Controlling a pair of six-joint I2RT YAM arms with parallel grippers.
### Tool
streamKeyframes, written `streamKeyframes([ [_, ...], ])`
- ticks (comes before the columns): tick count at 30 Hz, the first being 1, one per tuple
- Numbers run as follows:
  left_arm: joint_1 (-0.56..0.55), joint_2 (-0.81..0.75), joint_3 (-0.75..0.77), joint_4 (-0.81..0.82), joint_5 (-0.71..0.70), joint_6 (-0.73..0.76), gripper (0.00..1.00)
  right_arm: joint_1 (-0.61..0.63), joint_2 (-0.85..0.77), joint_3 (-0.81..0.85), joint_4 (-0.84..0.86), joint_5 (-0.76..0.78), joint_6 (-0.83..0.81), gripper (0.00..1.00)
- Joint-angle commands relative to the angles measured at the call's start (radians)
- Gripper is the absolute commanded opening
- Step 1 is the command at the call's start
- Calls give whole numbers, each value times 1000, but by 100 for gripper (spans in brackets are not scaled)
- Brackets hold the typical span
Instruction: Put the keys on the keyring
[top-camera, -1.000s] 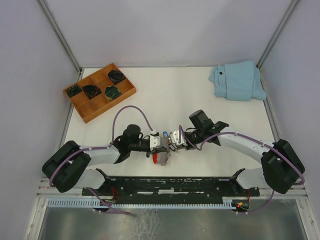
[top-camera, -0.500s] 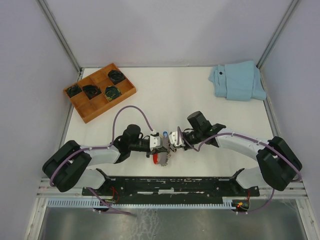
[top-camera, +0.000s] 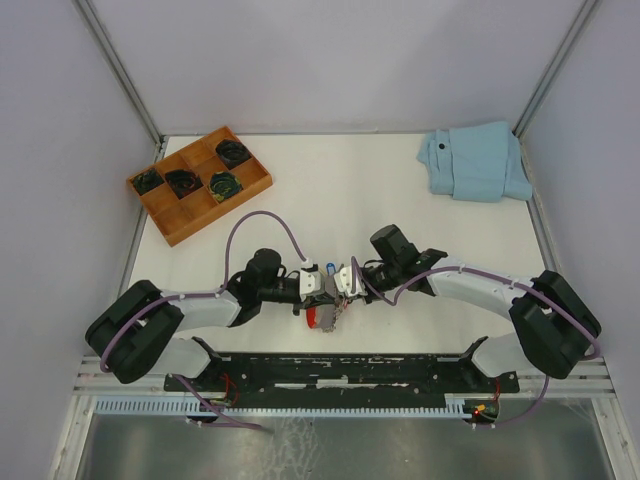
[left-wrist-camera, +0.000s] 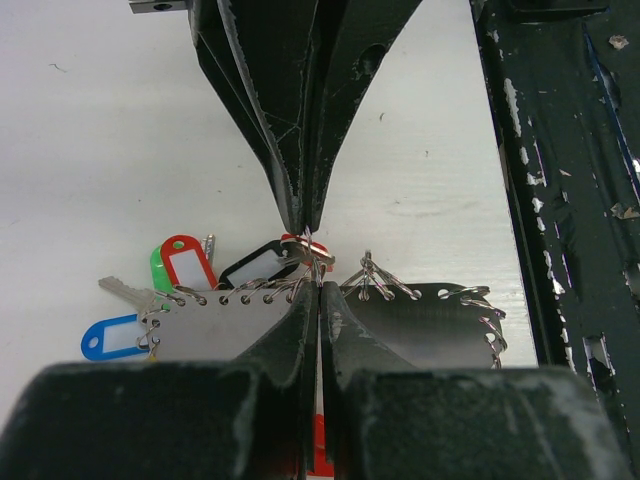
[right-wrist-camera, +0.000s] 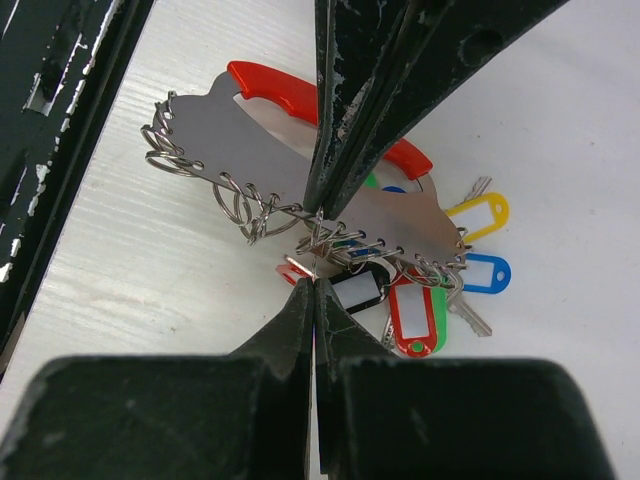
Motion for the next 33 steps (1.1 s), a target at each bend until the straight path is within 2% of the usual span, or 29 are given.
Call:
streamKeyframes([
  [1,4,-1,8,60,29,-29,3,5,0,12,37,-33,1,1],
  [33,4,-2,11,57,42,-31,3,9,-6,27,58,-82,45,1],
])
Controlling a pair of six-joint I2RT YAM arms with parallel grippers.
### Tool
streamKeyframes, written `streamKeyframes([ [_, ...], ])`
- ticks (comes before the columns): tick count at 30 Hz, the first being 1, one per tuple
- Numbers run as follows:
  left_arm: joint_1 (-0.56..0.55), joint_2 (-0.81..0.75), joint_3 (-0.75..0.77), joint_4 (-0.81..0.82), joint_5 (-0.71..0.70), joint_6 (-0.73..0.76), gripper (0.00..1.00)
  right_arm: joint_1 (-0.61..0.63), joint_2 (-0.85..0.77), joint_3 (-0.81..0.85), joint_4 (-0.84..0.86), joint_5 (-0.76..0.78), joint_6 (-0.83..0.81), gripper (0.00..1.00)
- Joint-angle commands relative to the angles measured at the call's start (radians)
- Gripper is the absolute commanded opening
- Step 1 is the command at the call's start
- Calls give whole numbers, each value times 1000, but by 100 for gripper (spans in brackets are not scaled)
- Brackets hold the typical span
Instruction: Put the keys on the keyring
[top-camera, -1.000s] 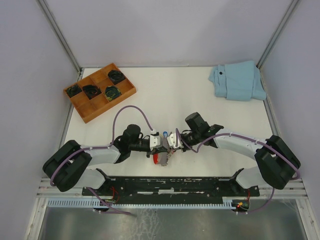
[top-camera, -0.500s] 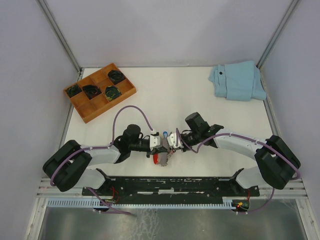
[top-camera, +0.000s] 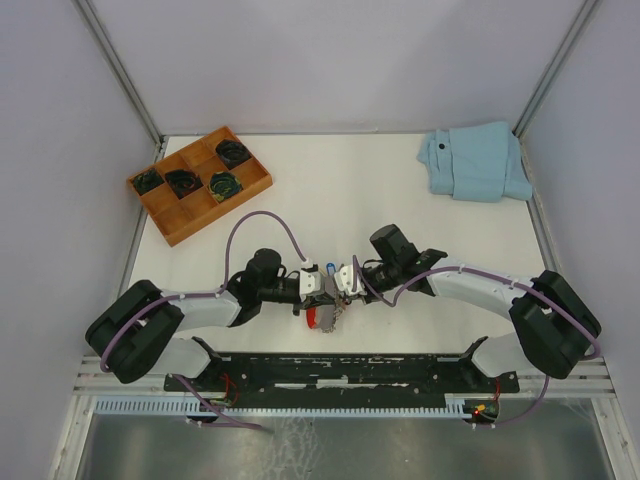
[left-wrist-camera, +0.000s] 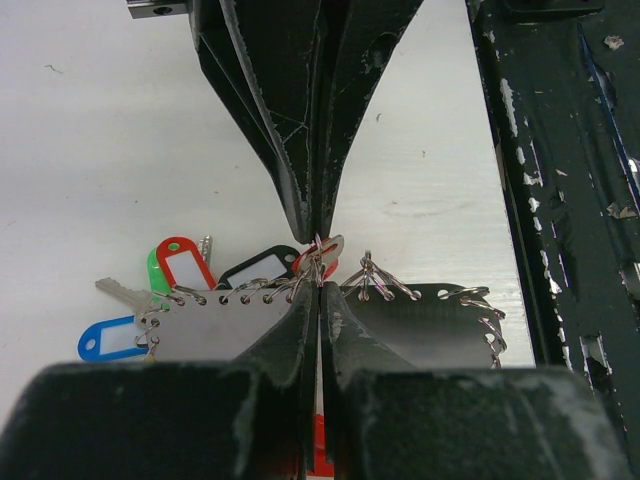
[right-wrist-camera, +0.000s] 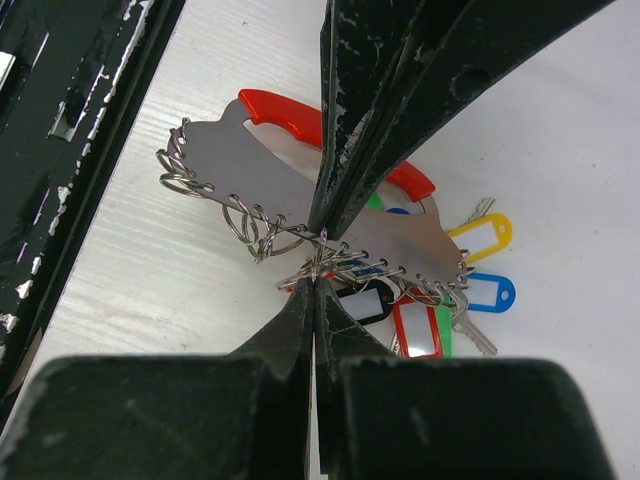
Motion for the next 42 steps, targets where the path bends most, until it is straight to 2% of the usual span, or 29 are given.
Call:
streamKeyframes([
  [1,5,-2,11,58,34,-31,3,5,-5,26,47,-40,23,1],
  [17,4,-4,11,58,34,-32,3,5,-52,-6,-6,54,24,1],
  [42,4,0,14,57,42,-32,3,9,-12,24,36,-1,57,1],
])
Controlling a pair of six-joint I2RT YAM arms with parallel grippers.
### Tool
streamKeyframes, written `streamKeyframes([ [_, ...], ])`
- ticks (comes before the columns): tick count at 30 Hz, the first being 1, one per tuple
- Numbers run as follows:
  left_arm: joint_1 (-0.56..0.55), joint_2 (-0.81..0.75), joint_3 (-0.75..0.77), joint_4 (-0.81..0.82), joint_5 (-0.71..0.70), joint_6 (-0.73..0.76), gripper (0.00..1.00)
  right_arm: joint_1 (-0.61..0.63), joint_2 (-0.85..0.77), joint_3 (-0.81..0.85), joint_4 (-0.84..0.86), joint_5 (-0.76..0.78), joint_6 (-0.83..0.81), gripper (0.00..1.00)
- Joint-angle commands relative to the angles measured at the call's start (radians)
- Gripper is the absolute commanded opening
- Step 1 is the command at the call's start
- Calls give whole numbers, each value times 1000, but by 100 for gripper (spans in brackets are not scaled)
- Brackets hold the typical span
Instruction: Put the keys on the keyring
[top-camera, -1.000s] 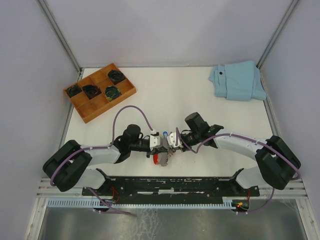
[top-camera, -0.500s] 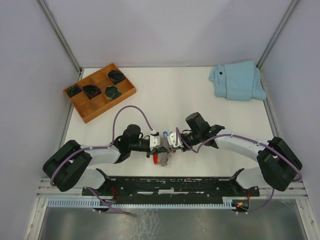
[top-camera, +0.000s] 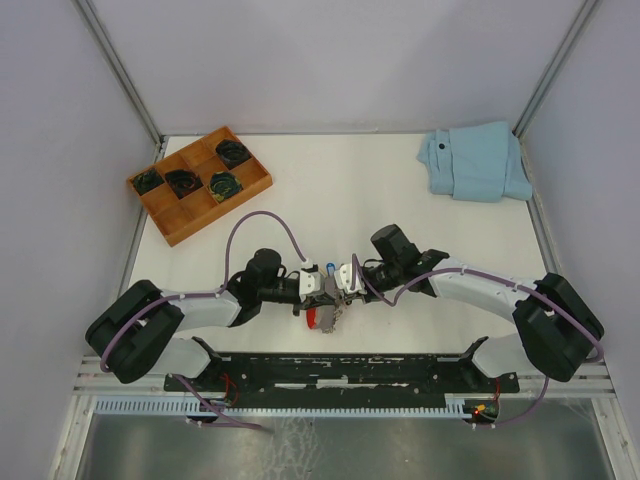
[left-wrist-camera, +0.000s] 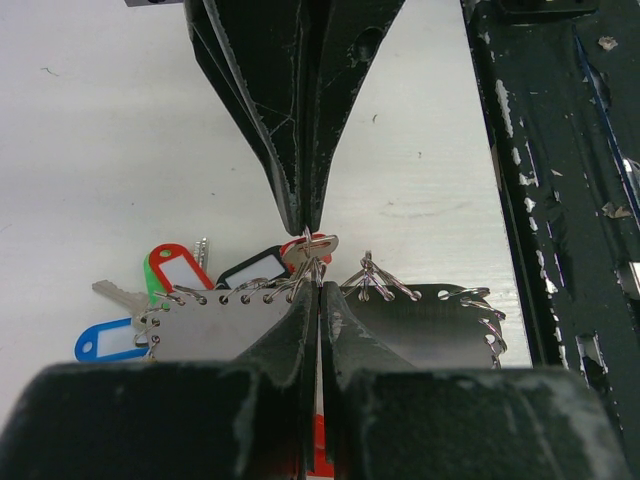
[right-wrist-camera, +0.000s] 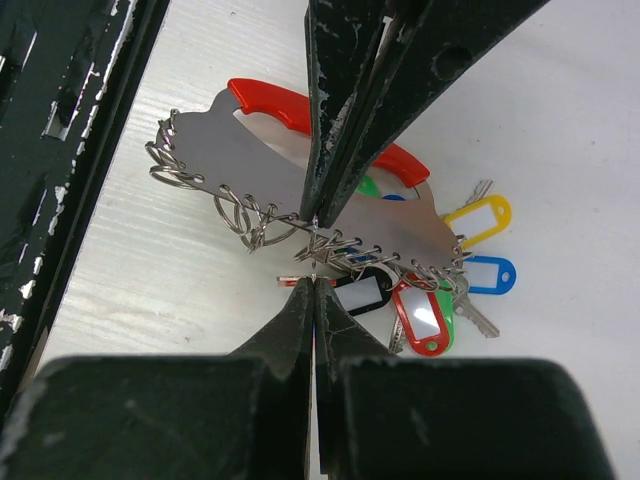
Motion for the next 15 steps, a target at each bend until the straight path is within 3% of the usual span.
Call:
streamKeyframes([
  [1,4,0,14,57,37,-33,3,7,7,26,44,-36,14,1],
  [15,4,0,14,57,32,-34,3,10,-9,20,14,-5,3,1],
])
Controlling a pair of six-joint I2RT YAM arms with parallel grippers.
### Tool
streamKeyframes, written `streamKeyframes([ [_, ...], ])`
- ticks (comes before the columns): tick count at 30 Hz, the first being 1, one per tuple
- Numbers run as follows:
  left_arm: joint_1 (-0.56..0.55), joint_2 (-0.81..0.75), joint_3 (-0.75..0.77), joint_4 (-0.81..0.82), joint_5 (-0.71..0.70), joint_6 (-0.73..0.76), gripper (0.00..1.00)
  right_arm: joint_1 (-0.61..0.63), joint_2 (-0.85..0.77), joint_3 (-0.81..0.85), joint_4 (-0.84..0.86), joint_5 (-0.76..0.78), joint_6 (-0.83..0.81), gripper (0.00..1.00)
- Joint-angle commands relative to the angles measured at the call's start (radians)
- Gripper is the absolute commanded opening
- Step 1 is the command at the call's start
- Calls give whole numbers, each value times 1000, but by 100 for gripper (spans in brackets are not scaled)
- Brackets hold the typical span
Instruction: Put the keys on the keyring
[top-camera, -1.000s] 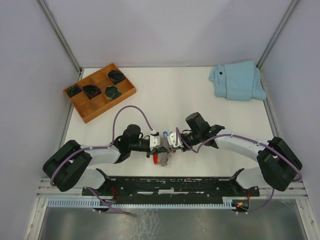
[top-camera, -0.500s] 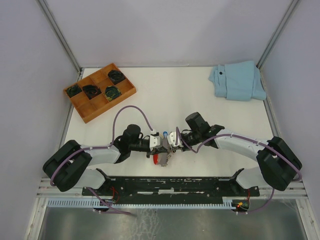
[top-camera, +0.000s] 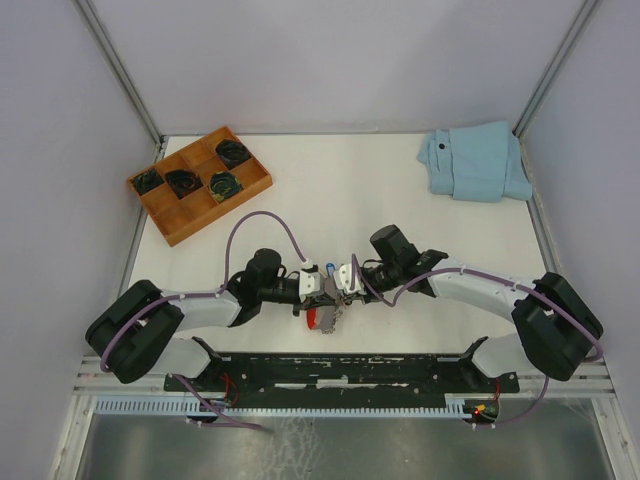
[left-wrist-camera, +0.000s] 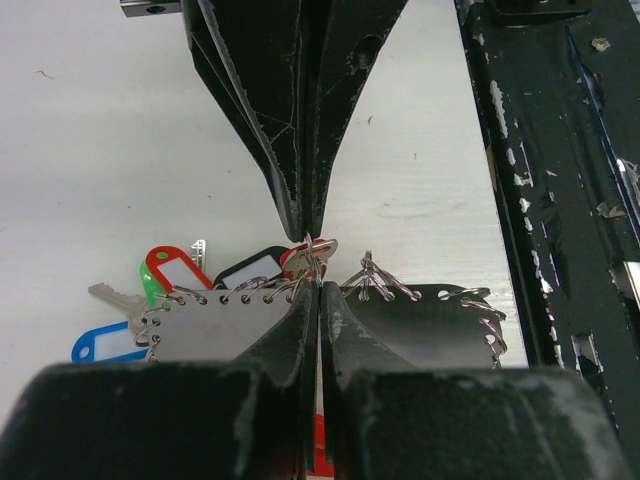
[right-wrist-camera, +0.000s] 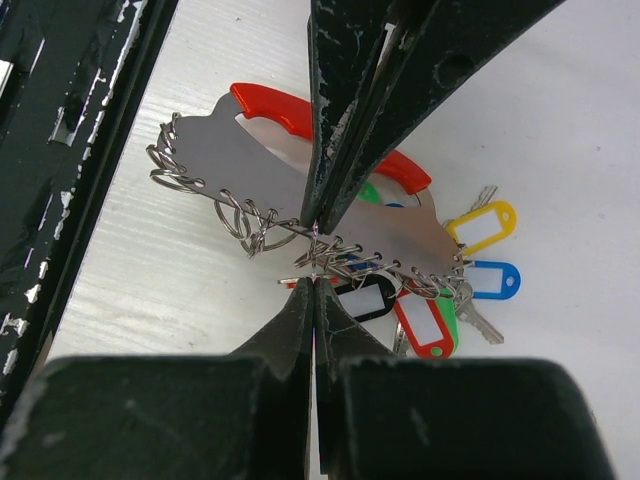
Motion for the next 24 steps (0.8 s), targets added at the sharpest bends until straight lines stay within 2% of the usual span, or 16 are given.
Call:
streamKeyframes([
  [1,4,-1,13,57,19,-34,3,6,-19,17,4,11,-4,1],
  [24,4,-1,13,57,16,-35,3,6,-36,16,0,-16,3,1],
])
